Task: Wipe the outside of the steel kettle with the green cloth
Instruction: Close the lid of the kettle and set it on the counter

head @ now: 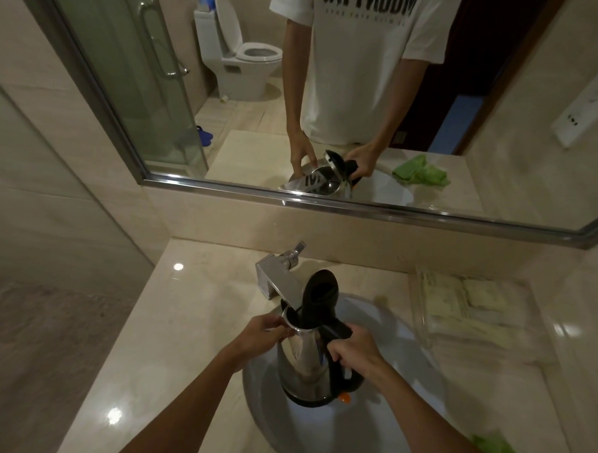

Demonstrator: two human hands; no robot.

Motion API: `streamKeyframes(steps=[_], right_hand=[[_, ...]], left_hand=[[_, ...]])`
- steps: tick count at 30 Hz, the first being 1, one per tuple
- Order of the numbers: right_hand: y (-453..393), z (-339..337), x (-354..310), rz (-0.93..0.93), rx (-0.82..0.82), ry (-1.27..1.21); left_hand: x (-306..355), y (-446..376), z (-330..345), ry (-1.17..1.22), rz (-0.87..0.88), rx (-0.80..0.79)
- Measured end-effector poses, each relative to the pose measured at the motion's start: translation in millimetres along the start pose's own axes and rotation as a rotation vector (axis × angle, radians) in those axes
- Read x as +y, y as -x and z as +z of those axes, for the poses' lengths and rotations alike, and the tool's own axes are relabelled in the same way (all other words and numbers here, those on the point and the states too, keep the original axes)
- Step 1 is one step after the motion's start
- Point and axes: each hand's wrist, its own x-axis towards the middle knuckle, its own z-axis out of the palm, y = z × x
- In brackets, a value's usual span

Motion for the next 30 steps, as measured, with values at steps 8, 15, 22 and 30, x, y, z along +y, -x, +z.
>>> streamKeyframes(steps=[8,15,22,30], right_hand=[[0.8,2.0,-0.9,0.003,-0.018,-0.007],[2.4,1.6,-3.7,0.002,-0.004,0.002],[5.5,0.4,-4.0,0.007,-0.015,0.005],[7.3,3.2,-4.4,0.017,0.008,0.012]], left_hand=[[-1.3,1.0,-2.3,-0.010,-0.007,-0.003],[-2.9,-2.3,-2.9,-0.018,-0.015,0.018],[-3.2,-2.7,-3.9,-0.020,-0.010,0.025],[-0.5,3.3,-2.5,-0.022,0.021,0.025]])
